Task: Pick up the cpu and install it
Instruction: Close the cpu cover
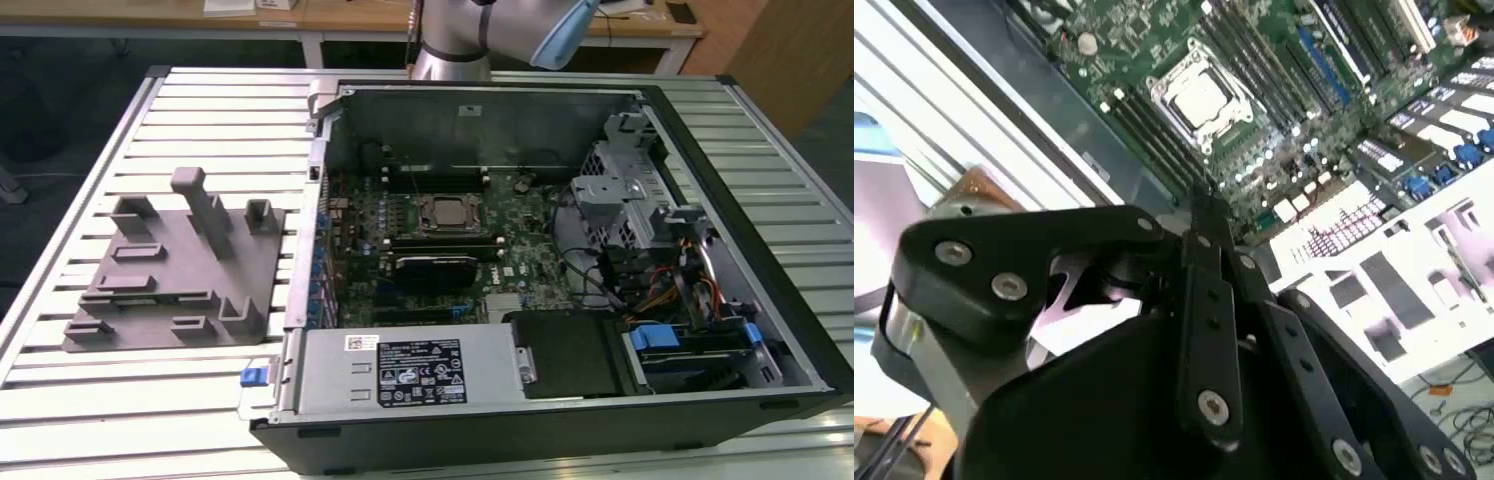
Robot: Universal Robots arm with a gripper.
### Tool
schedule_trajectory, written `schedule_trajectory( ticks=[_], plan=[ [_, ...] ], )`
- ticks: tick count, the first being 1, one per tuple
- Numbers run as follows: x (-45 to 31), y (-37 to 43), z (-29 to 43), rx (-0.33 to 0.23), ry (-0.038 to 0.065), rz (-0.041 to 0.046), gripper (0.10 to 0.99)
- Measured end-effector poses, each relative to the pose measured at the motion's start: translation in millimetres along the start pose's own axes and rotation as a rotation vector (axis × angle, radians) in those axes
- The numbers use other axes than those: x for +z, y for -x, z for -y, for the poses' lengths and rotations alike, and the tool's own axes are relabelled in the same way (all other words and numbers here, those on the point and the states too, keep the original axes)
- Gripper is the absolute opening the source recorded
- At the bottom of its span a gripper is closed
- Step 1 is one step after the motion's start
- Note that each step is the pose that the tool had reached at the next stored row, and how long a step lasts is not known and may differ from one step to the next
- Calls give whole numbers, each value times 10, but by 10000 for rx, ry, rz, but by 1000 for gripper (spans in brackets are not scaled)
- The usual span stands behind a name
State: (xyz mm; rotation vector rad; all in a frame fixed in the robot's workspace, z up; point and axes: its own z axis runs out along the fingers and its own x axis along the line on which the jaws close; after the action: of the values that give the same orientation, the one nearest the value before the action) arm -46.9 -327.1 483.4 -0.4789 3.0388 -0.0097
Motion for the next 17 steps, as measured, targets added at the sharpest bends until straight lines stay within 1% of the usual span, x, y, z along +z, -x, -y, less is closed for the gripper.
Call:
schedule_trajectory(
  ticks=[1, 9, 17],
  plan=[
    [22, -2, 0, 0, 1, 0, 106],
    [26, -2, 0, 0, 1, 1, 106],
    [78, -5, -1, 0, 0, -1, 106]
  ],
)
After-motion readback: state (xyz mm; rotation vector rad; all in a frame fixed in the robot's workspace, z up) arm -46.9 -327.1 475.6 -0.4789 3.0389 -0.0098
